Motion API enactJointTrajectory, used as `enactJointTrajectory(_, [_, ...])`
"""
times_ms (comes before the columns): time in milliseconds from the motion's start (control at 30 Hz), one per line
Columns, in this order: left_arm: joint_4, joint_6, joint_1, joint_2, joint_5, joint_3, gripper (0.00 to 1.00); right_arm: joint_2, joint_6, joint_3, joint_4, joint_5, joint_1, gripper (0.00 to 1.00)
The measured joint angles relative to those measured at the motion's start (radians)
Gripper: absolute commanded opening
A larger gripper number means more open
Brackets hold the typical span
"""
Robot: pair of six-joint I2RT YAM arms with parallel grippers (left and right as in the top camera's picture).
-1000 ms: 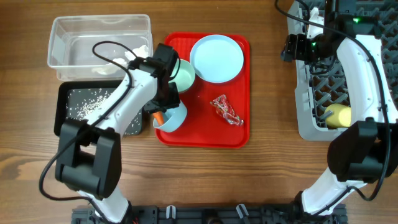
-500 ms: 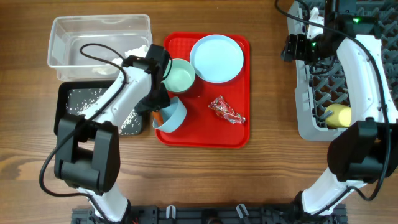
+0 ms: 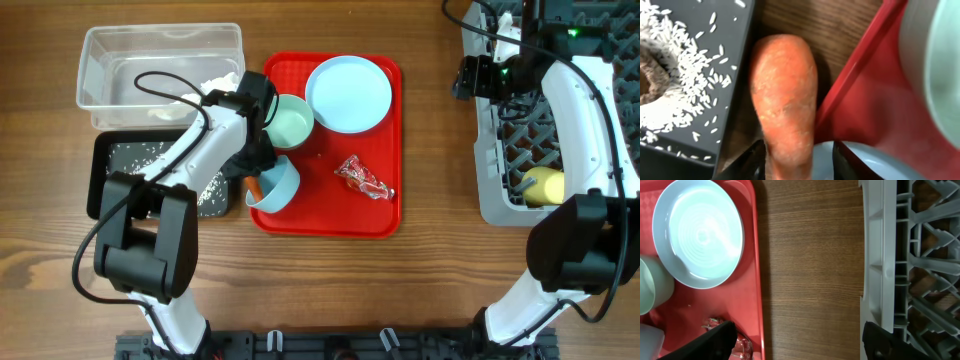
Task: Sort waste into correct bins and load items into the dishwasher rack
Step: 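Carry the carrot with the left gripper over the black tray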
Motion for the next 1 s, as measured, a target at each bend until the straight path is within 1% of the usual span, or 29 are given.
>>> enactJointTrajectory(133, [0.024, -0.011, 0.000, 0.000, -0.004, -0.018, 0.38, 0.000, -0.004, 0.000, -0.003, 0.000, 0.000, 0.84])
enactJointTrajectory(333, [0.039, -0.031, -0.003, 0.001, -0.003, -0.052, 0.39, 0.000, -0.008, 0.000, -0.008, 0.000, 0.000, 0.84])
enactJointTrajectory(400, [0.043, -0.034, -0.005, 0.001, -0.003, -0.054, 0.37, 0.000, -0.008, 0.000, -0.008, 0.000, 0.000, 0.84])
enactJointTrajectory(500, [0.043, -0.040, -0.006, 0.001, -0.003, -0.054, 0.17, 0.000, -0.008, 0.000, -0.008, 0.000, 0.000, 0.84])
enactJointTrajectory(533, [0.042, -0.037, -0.005, 0.001, -0.004, -0.055, 0.14, 0.000, -0.008, 0.000, -0.008, 0.000, 0.000, 0.84])
enactJointTrajectory(867, [0.041, -0.045, -0.005, 0.001, -0.004, -0.053, 0.11, 0.000, -0.008, 0.000, -0.007, 0.001, 0.000, 0.84])
enactJointTrajectory(1000, [0.017, -0.045, -0.005, 0.001, 0.002, -0.031, 0.11, 0.000, -0.009, 0.000, -0.008, 0.001, 0.000, 0.84])
